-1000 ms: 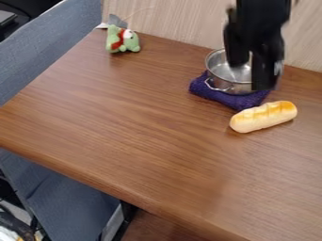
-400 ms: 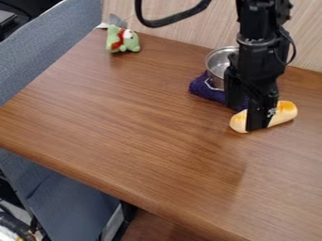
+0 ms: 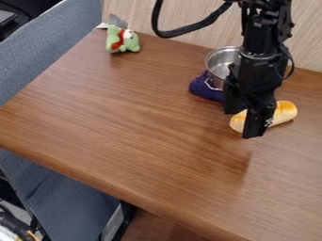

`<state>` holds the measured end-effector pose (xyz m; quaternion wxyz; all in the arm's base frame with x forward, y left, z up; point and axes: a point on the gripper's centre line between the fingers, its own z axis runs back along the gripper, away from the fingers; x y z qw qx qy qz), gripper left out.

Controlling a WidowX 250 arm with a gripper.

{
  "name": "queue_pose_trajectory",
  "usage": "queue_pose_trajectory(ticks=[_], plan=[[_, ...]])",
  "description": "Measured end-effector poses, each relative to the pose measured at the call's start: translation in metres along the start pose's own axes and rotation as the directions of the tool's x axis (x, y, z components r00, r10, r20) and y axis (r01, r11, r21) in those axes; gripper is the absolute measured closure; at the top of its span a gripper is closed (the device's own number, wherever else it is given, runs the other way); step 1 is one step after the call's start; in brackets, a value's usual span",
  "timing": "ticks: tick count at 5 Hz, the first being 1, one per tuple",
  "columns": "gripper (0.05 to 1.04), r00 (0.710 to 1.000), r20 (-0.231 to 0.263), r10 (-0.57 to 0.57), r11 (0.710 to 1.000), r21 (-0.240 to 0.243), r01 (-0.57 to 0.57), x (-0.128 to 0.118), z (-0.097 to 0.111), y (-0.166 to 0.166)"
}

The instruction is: Moved the bread to the left side of the silver pot

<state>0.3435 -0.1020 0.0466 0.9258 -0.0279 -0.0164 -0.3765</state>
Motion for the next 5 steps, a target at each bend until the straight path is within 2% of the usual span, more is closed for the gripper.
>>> queue_pose_trajectory(ticks=[1, 2, 3, 5], plan=[[0.095, 1.000, 0.002, -0.027, 1.000, 0.001, 0.027, 0.005, -0.006, -0.002], [0.184, 0.998, -0.026, -0.056, 0.998, -0.011, 0.056, 0.010, -0.014, -0.004], [0.457, 0.997, -0.030, -0.065, 0.998, -0.010, 0.065, 0.012, -0.016, -0.004], [0.489, 0.998, -0.023, -0.067, 0.998, 0.001, 0.067, 0.015, -0.016, -0.002]])
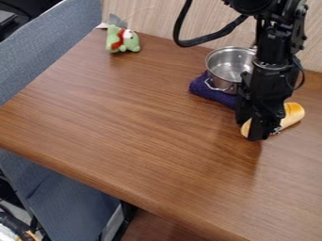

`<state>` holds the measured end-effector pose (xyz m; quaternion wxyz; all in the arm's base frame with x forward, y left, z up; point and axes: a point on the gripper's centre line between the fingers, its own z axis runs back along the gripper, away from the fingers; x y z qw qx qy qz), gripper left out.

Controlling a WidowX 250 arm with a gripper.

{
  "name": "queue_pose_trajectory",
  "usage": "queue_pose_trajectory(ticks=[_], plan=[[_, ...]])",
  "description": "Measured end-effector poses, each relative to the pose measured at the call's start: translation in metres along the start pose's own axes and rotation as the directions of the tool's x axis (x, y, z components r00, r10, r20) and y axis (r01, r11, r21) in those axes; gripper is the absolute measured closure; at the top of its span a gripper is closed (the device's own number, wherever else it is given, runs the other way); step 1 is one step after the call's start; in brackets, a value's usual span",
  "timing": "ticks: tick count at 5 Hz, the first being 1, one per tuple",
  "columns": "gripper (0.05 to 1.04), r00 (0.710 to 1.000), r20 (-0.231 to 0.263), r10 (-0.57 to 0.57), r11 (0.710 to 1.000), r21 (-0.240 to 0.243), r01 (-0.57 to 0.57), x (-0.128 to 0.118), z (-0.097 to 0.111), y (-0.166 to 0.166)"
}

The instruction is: Moved the bread to the left side of the silver pot

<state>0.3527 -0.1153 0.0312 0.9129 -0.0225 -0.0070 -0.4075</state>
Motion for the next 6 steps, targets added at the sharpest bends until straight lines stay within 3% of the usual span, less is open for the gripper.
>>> queue_pose_trajectory(ticks=[1, 2, 3, 4, 5, 6], plan=[[0.489, 1.000, 0.012, -0.009, 1.000, -0.004, 0.009, 0.000, 0.001, -0.002], [0.489, 0.997, 0.071, -0.024, 1.000, 0.014, 0.023, 0.001, 0.023, -0.009], [0.489, 0.981, 0.189, -0.034, 0.998, 0.058, 0.024, -0.001, 0.066, -0.017], [0.489, 0.972, 0.234, 0.009, 0.996, 0.089, -0.030, -0.019, 0.092, -0.006], [0.489, 0.956, 0.252, 0.148, 0.978, 0.109, -0.180, -0.047, 0.104, 0.022], [0.489, 0.925, 0.253, 0.283, 0.937, 0.133, -0.323, -0.070, 0.106, 0.057]])
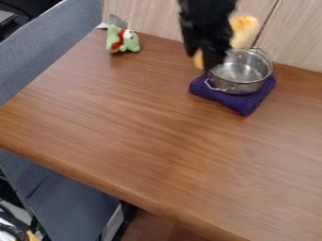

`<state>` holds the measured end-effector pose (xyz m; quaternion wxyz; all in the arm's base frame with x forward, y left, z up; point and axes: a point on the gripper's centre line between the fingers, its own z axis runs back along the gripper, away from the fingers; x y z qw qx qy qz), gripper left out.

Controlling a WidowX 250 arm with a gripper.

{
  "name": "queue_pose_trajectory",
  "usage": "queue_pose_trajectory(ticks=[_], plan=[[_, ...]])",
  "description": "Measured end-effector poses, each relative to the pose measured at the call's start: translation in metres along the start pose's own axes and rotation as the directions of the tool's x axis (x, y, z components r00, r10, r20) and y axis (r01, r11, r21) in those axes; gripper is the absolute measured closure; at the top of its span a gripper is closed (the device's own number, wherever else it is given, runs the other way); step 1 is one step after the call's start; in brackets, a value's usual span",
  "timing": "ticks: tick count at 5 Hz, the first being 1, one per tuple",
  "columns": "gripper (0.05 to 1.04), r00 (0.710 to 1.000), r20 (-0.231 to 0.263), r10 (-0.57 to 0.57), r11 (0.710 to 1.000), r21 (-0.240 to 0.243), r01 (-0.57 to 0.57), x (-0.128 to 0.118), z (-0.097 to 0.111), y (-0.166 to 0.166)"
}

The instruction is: Moved the bread to the left side of the silver pot

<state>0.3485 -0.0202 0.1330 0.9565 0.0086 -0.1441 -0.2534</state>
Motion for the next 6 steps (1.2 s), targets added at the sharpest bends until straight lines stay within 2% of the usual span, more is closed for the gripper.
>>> queue_pose_trajectory(ticks=[1, 3, 4, 5, 6], plan=[[0.489, 0.994, -0.039, 0.105, 0.994, 0.038, -0.103, -0.007, -0.016, 0.034], [0.489, 0.957, -0.067, 0.281, 0.958, 0.070, -0.277, -0.022, -0.042, 0.076], [0.489, 0.947, -0.090, 0.307, 0.951, 0.066, -0.302, -0.026, -0.063, 0.083], [0.489, 0.940, -0.137, 0.313, 0.949, 0.079, -0.305, -0.031, -0.083, 0.087], [0.490, 0.943, -0.160, 0.292, 0.956, 0.066, -0.285, -0.032, -0.094, 0.087]])
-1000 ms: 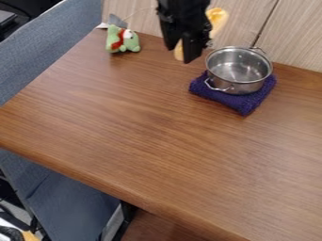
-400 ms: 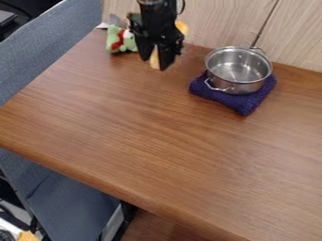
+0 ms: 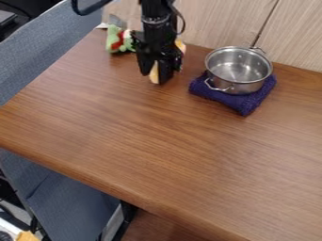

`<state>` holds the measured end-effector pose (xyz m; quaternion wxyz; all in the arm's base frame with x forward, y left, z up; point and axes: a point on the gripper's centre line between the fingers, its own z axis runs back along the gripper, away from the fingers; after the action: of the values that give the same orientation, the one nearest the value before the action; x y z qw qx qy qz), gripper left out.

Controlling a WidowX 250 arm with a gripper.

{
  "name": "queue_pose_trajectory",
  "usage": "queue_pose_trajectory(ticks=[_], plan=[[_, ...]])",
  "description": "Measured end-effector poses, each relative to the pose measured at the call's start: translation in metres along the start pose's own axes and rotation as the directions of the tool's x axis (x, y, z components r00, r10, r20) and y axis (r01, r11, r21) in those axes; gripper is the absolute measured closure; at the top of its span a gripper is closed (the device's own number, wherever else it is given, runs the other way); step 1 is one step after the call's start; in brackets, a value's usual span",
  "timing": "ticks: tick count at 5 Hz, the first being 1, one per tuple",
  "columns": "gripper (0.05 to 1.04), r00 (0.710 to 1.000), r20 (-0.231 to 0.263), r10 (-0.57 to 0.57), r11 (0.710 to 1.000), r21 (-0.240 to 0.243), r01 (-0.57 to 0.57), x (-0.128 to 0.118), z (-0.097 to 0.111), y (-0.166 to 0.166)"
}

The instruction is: Moved the bread to the left side of the silver pot

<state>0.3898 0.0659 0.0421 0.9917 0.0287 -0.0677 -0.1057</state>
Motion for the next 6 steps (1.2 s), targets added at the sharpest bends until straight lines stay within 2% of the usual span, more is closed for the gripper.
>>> queue_pose_trajectory(ticks=[1, 2, 3, 5, 6], plan=[[0.445, 0.999, -0.030, -0.018, 1.000, -0.016, 0.017, -0.001, -0.007, 0.000], [0.155, 0.998, -0.062, -0.011, 0.999, -0.048, 0.008, 0.000, -0.013, -0.003], [0.075, 0.998, -0.062, 0.012, 0.999, -0.046, -0.014, 0.000, -0.013, -0.003], [0.083, 0.999, -0.052, 0.003, 0.999, -0.039, -0.006, 0.002, -0.007, -0.004], [0.083, 0.999, -0.011, -0.044, 0.999, 0.002, 0.044, 0.012, 0.022, -0.009]])
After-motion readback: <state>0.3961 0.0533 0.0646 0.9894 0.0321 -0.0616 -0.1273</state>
